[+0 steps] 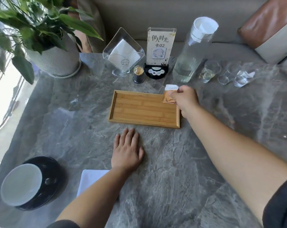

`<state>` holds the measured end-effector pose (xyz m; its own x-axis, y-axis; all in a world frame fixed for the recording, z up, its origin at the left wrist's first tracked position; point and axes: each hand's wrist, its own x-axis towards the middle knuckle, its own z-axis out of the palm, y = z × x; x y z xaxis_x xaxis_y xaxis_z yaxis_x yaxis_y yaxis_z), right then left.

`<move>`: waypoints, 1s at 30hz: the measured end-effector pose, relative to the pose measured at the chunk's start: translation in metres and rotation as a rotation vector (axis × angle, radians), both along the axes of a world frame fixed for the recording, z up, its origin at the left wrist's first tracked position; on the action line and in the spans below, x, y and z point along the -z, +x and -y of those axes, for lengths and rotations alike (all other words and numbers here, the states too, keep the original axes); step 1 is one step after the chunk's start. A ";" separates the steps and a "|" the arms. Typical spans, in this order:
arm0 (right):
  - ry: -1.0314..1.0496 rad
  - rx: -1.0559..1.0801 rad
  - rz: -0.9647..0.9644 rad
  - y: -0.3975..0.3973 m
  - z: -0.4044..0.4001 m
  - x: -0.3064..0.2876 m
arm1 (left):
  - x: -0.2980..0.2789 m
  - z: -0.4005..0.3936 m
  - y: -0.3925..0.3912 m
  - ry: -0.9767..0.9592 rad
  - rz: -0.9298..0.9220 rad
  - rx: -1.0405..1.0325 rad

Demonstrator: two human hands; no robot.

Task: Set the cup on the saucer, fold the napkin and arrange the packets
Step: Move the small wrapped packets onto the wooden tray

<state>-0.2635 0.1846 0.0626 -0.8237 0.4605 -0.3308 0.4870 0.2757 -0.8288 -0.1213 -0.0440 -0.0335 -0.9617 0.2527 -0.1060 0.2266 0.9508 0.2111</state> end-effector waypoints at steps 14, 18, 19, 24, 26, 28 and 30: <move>0.206 -0.172 0.037 -0.009 0.138 0.056 | 0.004 0.001 -0.001 0.051 -0.024 0.006; 0.283 -0.205 0.024 -0.008 0.138 0.057 | 0.003 0.002 -0.001 0.049 -0.024 0.015; 0.274 -0.217 0.019 -0.008 0.136 0.057 | 0.002 0.002 -0.001 0.049 -0.023 0.016; 0.239 -0.297 0.059 -0.012 0.126 0.057 | 0.001 0.002 -0.001 0.052 -0.013 0.019; 0.233 -0.292 0.065 -0.012 0.126 0.057 | 0.000 0.002 -0.001 0.049 -0.013 0.021; 0.243 -0.283 0.058 -0.012 0.127 0.058 | 0.000 0.002 -0.001 0.047 -0.008 0.021; 0.251 -0.271 0.052 -0.010 0.129 0.058 | 0.001 0.002 -0.001 0.048 -0.003 0.021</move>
